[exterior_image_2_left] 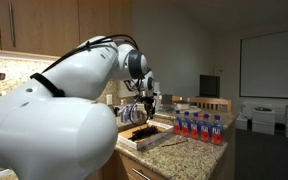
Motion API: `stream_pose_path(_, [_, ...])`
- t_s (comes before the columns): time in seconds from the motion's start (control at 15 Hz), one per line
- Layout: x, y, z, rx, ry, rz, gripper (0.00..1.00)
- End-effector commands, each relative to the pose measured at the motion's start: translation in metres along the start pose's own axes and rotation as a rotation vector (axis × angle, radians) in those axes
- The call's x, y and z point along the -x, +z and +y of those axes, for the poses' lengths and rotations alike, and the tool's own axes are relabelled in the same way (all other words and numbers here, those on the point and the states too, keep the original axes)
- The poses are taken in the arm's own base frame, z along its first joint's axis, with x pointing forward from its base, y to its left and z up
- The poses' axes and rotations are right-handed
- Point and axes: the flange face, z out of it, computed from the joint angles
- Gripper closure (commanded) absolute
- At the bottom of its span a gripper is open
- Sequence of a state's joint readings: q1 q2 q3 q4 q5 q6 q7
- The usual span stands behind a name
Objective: Pick up the black objects from the counter and put them on the box cover
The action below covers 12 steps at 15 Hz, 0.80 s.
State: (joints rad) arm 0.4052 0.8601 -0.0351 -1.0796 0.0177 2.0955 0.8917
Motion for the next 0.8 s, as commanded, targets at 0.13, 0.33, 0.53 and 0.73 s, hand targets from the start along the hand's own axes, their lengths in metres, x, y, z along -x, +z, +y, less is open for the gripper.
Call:
stream_pose_path(0.13, [-0.018, -0.017, 0.012, -0.022, 0.169, 0.031, 0.02])
stream_pose_path(0.33, [-0.034, -0.013, 0.032, -0.028, 0.310, 0.031, 0.00])
stream_pose_path(0.53, [-0.045, -0.009, 0.043, -0.036, 0.387, 0.043, 0.00])
stream_pose_path(0.73, [-0.050, -0.005, 0.050, -0.043, 0.433, 0.053, 0.00])
